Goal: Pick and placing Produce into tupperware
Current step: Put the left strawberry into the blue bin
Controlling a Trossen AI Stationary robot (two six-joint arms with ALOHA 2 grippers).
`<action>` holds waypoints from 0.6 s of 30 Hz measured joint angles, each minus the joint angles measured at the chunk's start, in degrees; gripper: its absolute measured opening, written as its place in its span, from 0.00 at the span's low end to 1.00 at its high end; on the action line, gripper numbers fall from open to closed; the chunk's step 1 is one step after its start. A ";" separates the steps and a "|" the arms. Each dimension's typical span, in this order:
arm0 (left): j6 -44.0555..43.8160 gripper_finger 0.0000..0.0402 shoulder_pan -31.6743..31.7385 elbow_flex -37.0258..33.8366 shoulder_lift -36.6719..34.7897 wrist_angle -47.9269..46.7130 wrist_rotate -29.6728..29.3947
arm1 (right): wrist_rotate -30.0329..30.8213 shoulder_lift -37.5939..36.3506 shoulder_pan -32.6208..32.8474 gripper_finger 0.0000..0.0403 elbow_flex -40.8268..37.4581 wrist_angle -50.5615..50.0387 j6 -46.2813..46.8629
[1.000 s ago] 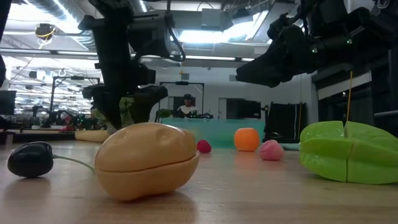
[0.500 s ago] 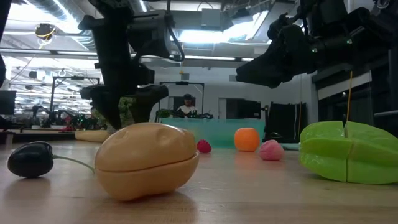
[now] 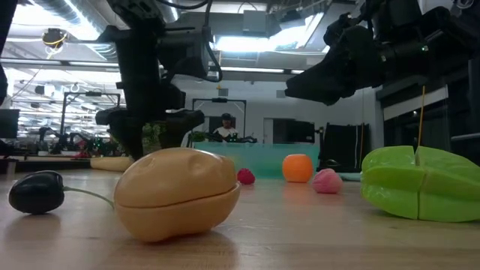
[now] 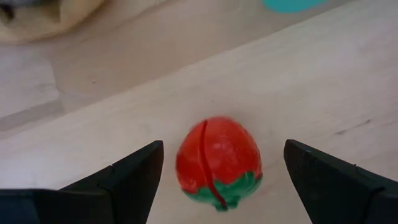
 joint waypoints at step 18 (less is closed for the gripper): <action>-3.11 0.77 0.00 0.04 0.71 0.21 1.16 | 0.00 0.00 0.02 0.52 0.00 -0.01 0.07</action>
